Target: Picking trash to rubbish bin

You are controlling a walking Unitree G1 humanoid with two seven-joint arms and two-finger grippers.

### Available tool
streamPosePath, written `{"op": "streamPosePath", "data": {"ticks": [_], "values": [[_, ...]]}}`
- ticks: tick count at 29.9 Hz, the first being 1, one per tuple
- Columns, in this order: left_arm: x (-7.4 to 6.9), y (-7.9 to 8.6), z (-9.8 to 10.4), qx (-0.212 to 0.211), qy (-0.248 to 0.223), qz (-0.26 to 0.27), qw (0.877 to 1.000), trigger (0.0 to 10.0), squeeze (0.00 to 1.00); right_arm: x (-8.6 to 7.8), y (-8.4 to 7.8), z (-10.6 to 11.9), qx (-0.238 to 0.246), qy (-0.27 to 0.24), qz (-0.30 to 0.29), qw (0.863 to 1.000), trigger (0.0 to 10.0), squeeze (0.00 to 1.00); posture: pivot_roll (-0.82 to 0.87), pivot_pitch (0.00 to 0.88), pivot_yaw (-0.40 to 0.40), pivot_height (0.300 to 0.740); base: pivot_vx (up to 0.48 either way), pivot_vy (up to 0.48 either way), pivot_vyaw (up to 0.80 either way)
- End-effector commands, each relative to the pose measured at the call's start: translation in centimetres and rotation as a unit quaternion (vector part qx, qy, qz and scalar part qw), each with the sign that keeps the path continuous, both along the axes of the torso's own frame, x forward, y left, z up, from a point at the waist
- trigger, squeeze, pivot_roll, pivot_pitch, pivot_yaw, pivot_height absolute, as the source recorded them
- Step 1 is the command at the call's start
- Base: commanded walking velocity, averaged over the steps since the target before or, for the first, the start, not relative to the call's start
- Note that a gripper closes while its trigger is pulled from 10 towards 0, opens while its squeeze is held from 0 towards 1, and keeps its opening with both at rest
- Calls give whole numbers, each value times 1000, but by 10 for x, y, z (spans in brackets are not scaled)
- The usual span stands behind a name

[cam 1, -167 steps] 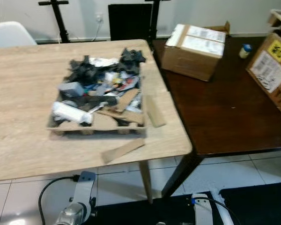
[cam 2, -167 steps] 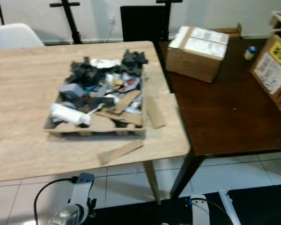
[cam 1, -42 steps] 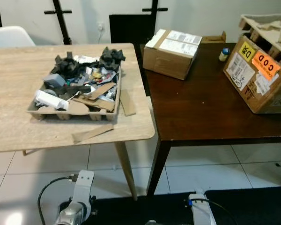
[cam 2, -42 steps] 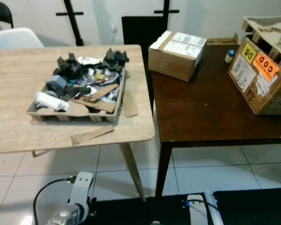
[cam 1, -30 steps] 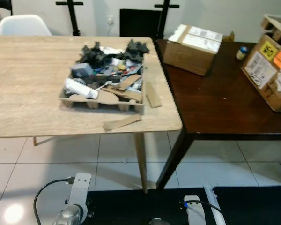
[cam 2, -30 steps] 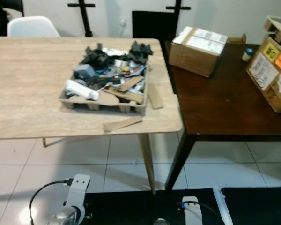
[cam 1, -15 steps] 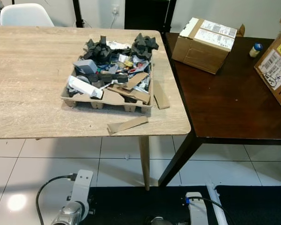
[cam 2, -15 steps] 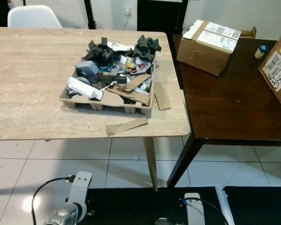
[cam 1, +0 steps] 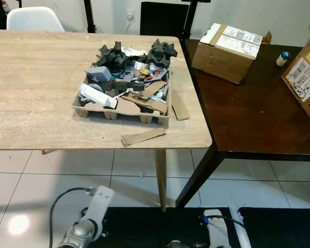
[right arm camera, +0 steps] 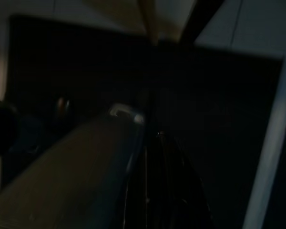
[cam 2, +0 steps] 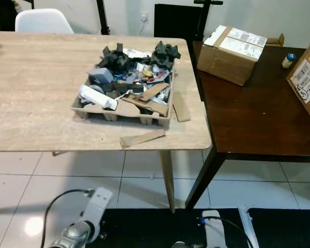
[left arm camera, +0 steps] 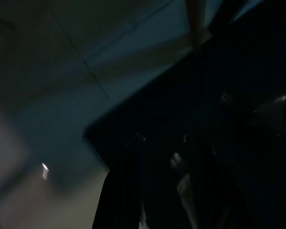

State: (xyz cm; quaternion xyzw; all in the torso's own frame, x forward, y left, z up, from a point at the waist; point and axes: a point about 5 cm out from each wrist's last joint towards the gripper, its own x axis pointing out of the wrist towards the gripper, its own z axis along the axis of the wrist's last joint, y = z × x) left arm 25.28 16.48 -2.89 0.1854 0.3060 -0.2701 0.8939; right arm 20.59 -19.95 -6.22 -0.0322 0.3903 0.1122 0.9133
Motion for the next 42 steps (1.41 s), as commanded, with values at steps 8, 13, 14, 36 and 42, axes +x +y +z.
{"op": "streamPosePath", "data": {"ticks": [8,13,14,36,42], "values": [[22,0,84,-99,-10,-197,975,10000,0,43,12,77,157,-114,227,954,10000,0,12,151,-40,740,0,0,0],[48,-11,167,-185,-119,-228,949,10000,0,69,21,153,240,-193,308,900,10000,0,18,149,-47,740,0,0,0],[55,-14,187,-202,-156,-230,939,10000,0,76,23,171,251,-221,314,888,10000,0,18,146,-48,740,0,0,0],[152,-7,287,-45,-417,-15,908,10000,1000,159,46,286,150,-450,120,872,10000,0,12,147,-30,740,0,0,0],[159,-18,293,-42,-425,-14,904,10000,1000,162,54,283,122,-453,97,878,10000,0,2,155,-11,740,0,0,0]]}}
